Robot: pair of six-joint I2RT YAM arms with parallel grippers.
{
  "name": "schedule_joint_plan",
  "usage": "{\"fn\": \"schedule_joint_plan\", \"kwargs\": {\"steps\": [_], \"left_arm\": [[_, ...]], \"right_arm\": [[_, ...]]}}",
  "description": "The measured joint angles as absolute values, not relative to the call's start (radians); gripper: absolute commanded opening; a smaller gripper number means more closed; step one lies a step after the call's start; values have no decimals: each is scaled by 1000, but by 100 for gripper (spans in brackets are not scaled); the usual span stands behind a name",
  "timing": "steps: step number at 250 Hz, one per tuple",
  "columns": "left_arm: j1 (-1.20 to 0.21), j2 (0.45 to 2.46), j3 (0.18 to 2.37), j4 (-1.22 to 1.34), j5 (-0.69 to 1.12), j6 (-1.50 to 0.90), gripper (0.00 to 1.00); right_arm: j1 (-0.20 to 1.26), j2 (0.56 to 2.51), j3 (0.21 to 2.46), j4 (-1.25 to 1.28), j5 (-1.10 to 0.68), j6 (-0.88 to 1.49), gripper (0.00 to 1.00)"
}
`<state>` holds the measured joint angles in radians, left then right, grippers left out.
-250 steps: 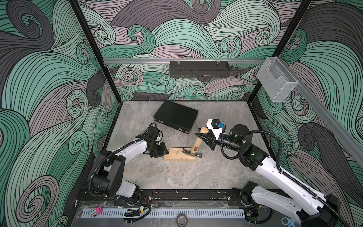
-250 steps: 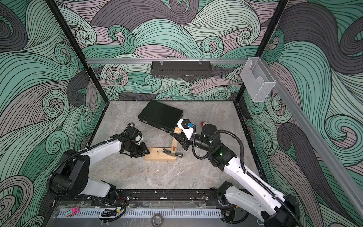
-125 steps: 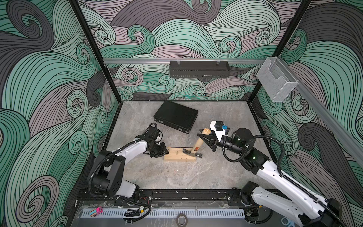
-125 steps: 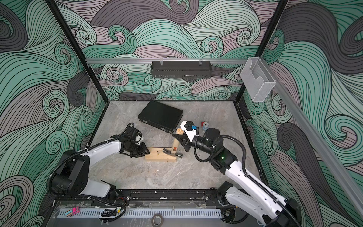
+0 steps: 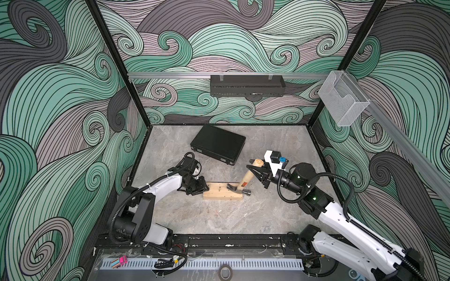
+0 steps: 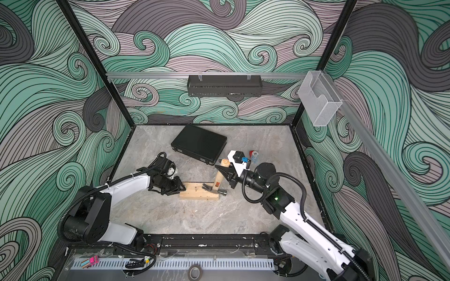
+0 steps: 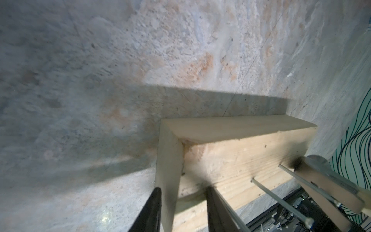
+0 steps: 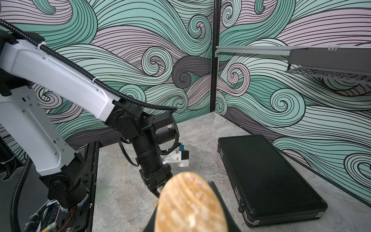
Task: Use a claw hammer to pull out a nail
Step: Remove the nail from the mounting plate.
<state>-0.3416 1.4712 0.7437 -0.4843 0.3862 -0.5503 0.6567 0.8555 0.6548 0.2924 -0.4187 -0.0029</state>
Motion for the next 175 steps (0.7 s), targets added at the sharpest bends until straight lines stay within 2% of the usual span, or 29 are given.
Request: {"fn": "schedule_joint_plan", "kwargs": {"steps": [175], "left_arm": [[-340, 1471, 739, -478, 390, -550, 35]], "right_arm": [[646, 835, 609, 359, -407, 31, 0]]}}
